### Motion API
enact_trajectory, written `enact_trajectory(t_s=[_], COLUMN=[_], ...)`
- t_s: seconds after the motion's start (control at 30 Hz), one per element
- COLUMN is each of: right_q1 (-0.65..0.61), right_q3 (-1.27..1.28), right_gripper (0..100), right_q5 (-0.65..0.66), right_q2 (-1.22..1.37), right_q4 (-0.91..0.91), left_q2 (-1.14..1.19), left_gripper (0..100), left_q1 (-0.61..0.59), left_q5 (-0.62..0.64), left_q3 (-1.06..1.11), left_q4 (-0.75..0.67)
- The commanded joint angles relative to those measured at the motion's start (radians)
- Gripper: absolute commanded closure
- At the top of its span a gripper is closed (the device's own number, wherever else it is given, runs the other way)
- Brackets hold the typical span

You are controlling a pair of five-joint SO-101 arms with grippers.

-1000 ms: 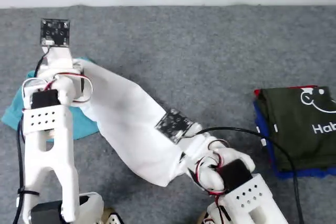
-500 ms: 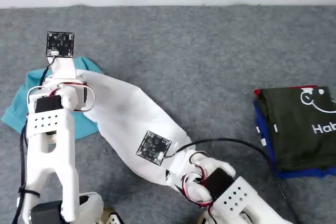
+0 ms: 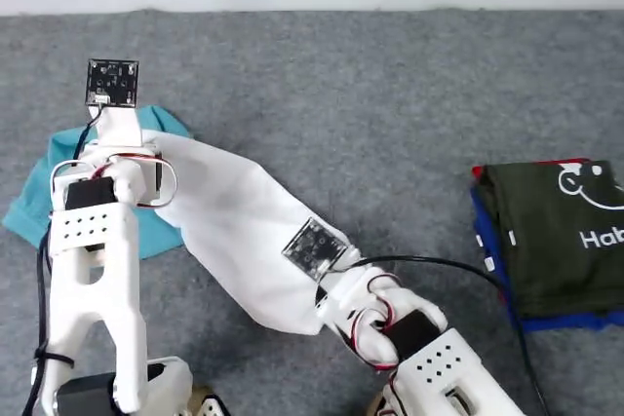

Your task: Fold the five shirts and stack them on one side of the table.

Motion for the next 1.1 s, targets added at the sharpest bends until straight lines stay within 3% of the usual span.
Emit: enact_trajectory(t_s=[0.0,0.17,0.3,0.37,0.53,0.77,0.97,1.07], right_q1=[0.125,0.286,0.315,0.255,-0.010,-0.018,-0.019,-0.081], right_q3=[-0.078,-0.166,-0.167,-0.183,-0.321,-0.605,-0.879,-0.971], right_gripper=[99.0,99.0,99.0,95.8,73.6,72.8,72.8,72.8], right_q5=[-0.012,-0.003,0.063,0.066,0.063,0.061,0.031,0.029], right_q2=[-0.001,-0.001,-0.001,-0.001,-0.001,0.104,0.547,0.731], right_q4=[-0.013,-0.015,0.005,0.102,0.495,0.641,0.760,0.802], left_q2=[-0.018,-0.018,-0.023,-0.020,-0.018,-0.018,-0.018,-0.018], left_gripper=[98,98,98,98,98,98,98,98], left_q1=[-0.005,-0.002,-0.002,0.000,-0.002,0.000,0.000,0.000], left_q5=[0.005,0.005,0.005,0.005,0.005,0.005,0.005,0.005], left_q3=[-0.004,-0.002,0.021,0.039,0.102,0.116,0.116,0.117], left_q4=[-0.012,-0.011,-0.011,-0.011,-0.006,0.058,0.058,0.060])
